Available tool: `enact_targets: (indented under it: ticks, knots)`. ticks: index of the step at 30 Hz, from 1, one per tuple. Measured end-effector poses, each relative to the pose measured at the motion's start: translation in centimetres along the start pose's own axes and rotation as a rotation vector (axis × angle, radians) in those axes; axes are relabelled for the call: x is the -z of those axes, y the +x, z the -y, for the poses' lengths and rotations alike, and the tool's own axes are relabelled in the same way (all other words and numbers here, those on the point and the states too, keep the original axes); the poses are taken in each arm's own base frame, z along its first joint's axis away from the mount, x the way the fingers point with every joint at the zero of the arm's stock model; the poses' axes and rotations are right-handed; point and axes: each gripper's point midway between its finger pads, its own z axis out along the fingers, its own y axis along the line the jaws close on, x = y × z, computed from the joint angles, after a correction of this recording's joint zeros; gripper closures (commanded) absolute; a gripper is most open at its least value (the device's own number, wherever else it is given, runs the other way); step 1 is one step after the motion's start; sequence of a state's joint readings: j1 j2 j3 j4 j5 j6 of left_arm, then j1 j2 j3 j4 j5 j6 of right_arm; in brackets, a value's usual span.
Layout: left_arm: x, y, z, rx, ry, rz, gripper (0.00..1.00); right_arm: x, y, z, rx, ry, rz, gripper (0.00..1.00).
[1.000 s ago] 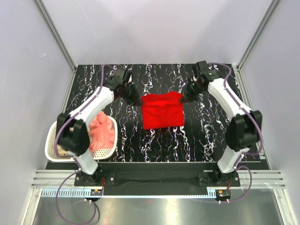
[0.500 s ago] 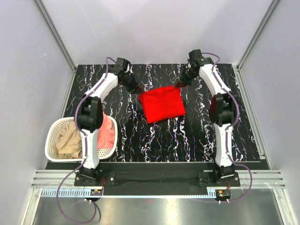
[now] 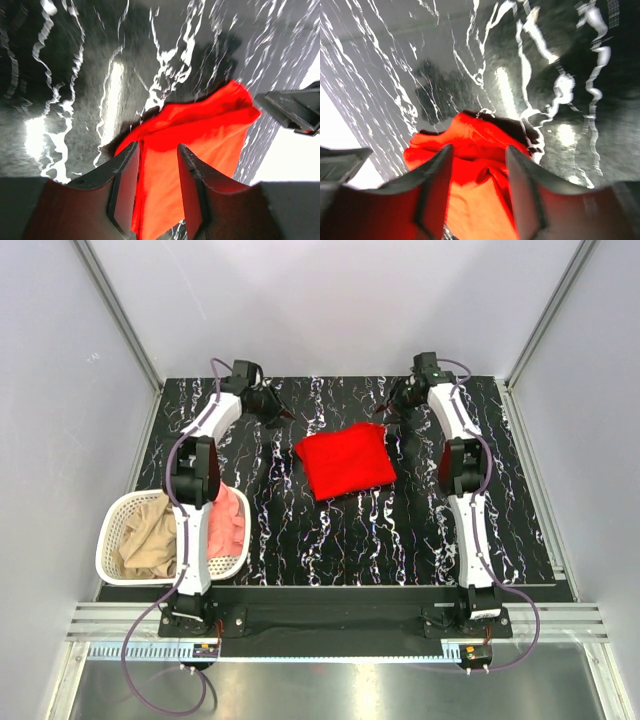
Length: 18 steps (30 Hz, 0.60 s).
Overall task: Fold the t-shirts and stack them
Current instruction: Fold the tshirt
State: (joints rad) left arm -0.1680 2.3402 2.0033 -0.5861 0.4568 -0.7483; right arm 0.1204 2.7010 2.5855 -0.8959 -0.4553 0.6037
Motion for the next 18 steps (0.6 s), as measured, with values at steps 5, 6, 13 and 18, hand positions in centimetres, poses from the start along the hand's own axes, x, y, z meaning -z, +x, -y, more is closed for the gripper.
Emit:
enact_targets:
  ticks: [5, 6, 13, 18]
  knots:
    - [2.8, 0.5, 2.4, -0.034, 0.047, 0.040, 0.61, 1.9, -0.6, 0.5, -0.014, 0.027, 0.019, 0.41]
    - [3.4, 1.3, 3.3, -0.045, 0.071, 0.035, 0.62, 2.3, -0.2, 0.6, -0.011, 0.036, 0.012, 0.41]
    - [3.0, 8.0, 7.5, -0.068, 0.231, -0.077, 0.65, 5.5, 3.7, -2.6, 0.073, 0.004, -0.027, 0.84]
    - [0.4, 9.0, 6.2, 0.024, 0.224, -0.133, 0.67, 4.5, 4.9, -5.0, 0.064, -0.106, -0.060, 1.00]
